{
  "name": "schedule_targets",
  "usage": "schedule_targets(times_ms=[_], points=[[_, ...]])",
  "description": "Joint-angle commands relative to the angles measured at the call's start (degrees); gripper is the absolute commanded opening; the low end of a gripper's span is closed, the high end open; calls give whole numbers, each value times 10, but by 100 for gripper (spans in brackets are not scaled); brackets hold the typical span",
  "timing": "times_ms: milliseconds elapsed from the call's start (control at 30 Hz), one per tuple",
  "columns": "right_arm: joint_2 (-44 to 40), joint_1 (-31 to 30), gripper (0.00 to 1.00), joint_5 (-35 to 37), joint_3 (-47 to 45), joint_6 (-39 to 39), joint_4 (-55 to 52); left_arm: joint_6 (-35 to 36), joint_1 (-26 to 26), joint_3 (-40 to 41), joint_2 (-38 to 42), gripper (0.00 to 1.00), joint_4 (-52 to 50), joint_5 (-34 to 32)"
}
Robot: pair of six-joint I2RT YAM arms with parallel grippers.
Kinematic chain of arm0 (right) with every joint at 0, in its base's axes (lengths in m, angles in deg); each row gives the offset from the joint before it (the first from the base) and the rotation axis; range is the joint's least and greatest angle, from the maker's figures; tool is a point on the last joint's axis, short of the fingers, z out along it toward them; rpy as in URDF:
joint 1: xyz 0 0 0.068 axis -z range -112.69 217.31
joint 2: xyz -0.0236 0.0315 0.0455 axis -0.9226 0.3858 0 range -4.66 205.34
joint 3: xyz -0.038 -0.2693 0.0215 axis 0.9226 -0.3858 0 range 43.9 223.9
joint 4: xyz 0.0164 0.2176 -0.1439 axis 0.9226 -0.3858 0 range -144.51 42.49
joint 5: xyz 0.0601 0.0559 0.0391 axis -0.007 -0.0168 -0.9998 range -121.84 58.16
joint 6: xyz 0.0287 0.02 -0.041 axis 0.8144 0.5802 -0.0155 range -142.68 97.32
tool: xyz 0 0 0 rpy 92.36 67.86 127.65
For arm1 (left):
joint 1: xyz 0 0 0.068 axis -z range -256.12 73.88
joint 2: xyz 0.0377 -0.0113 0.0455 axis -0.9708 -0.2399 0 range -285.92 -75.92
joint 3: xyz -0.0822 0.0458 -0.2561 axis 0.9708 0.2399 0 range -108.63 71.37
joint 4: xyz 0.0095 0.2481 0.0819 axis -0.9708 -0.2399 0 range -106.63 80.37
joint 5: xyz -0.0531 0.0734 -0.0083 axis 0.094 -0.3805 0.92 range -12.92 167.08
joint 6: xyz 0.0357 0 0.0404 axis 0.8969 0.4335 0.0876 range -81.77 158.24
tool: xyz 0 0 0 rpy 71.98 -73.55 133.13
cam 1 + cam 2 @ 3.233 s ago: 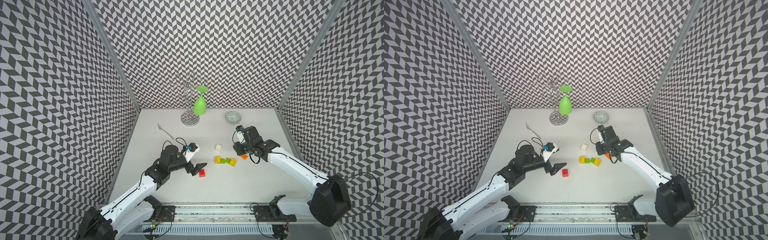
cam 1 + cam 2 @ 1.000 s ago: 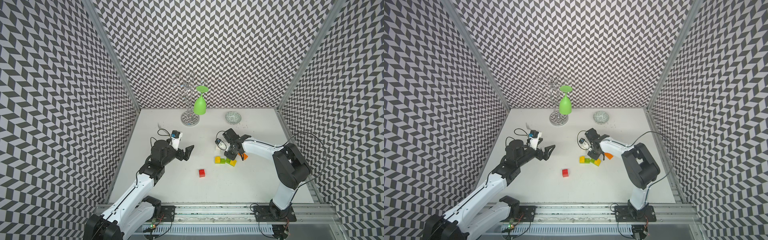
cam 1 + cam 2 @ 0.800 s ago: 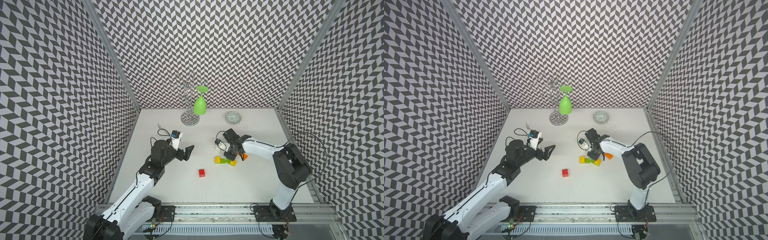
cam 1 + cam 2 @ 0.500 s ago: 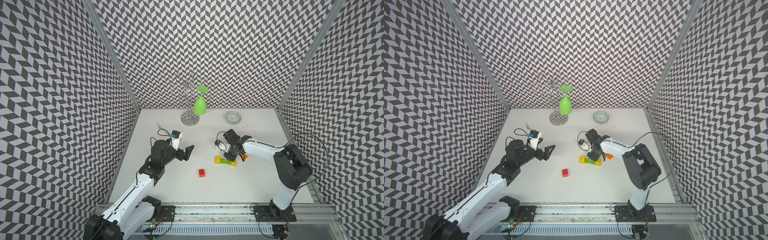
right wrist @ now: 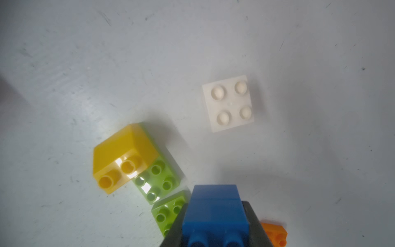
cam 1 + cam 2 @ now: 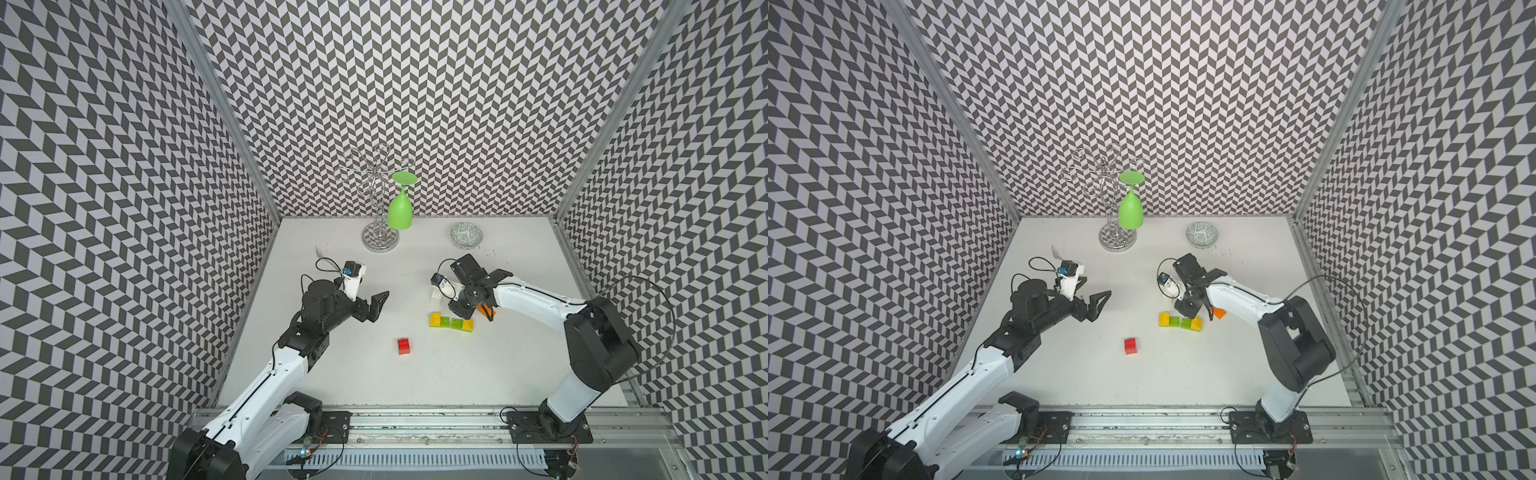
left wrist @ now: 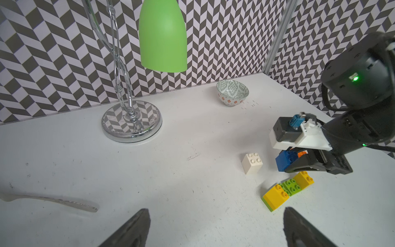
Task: Assemble a fork with lego
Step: Adjust the lego brick at the center of the board, then assemble the lego brick with the lego brick.
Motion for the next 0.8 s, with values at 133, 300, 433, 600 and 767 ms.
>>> schedule_targets(times_ms=[133, 300, 433, 600, 767], points=[[-40, -5, 0, -61, -35, -36, 7, 20, 10, -21, 17, 99, -20, 52], [-48, -8, 0, -98, -60, -67, 6, 42, 32, -27, 42, 99, -56, 37], [-45, -11, 0, -98, -70, -76, 9, 48, 35, -22, 45, 98, -53, 43], [-31, -13, 0, -92, -66, -74, 12, 54, 41, -20, 40, 99, -52, 53], [-15, -13, 0, -92, -64, -73, 20, 57, 41, -14, 39, 99, -47, 51]])
